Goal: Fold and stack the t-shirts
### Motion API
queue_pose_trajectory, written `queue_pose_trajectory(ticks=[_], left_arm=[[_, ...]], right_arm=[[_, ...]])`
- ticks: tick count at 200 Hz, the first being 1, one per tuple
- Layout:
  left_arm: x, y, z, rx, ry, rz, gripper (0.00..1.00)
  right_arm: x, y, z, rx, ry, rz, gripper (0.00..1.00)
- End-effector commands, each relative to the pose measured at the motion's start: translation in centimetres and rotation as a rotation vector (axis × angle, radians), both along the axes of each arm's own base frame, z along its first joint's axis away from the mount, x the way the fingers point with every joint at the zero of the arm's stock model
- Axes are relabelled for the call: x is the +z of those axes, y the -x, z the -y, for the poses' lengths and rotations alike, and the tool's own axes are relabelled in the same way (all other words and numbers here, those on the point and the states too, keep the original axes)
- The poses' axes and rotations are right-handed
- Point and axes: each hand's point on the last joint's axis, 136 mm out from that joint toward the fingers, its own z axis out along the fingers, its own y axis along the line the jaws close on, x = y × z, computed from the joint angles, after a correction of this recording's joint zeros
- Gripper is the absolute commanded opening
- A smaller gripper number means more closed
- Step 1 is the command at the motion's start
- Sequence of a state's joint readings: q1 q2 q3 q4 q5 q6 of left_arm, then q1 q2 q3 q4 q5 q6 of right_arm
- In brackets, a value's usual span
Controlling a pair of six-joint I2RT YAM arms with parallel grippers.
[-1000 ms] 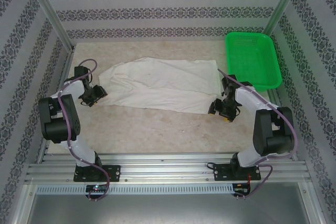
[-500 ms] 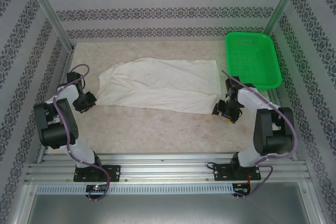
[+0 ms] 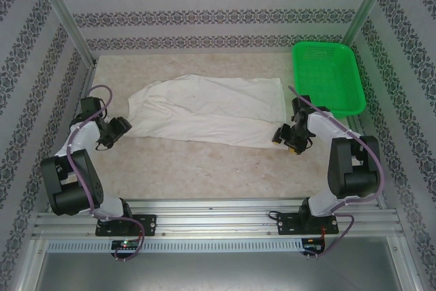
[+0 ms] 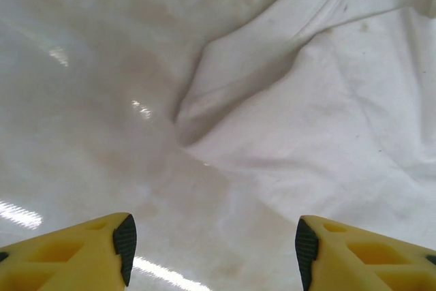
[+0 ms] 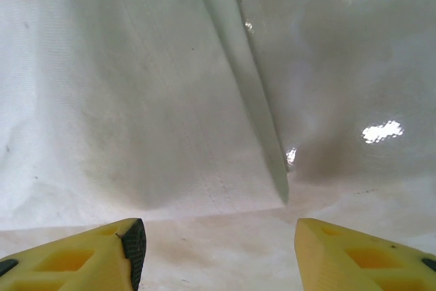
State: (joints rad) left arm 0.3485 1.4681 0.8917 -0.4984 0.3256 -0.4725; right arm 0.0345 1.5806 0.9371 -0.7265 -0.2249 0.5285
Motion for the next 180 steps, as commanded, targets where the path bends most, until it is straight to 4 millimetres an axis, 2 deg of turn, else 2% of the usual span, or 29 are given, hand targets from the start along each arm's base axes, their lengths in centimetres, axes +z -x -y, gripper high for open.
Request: queue_pose_trajectory(ticks=[1,34,53,76,98,113,140,180], left_arm=[[-0.7,-1.6,0.4,0.013,0.063,0.052,0.66],[-1.7,-4.3,0.9,0.013,0.135,0.124,0.66],[-2.6,-5.2,1.0,0.015,0.155,0.109,0.64],[-4.2,-4.0,0.3,0.012,0.108,-0.009,0.52],[-4.6,-2.8,-0.6,0.011,0.047,-0.071,0.29],[-4.3,-2.7,-0.8,0.009,0.028,-0.069,0.18],[-3.2,-2.8,-0.8,0.014,0.023,-0.039,0.07],[-2.3,-1.3,-0.5,0.018,0.004,-0.029,0.04]], right_arm=[[0.2,-0.3,0.1,-0.020,-0.011,0.002,0.60],[0.2,-0.2,0.1,-0.022,-0.011,0.001,0.60],[-0.1,0.1,0.2,-0.024,-0.010,-0.005,0.60],[-0.3,0.4,0.3,-0.024,-0.003,-0.011,0.60],[-0.4,0.6,0.8,-0.032,0.019,-0.019,0.60],[-0.5,0.6,0.9,-0.044,0.024,-0.012,0.60],[-0.9,0.1,0.8,-0.065,0.014,-0.005,0.60],[-2.3,-0.9,0.2,-0.122,-0.041,-0.008,0.56]])
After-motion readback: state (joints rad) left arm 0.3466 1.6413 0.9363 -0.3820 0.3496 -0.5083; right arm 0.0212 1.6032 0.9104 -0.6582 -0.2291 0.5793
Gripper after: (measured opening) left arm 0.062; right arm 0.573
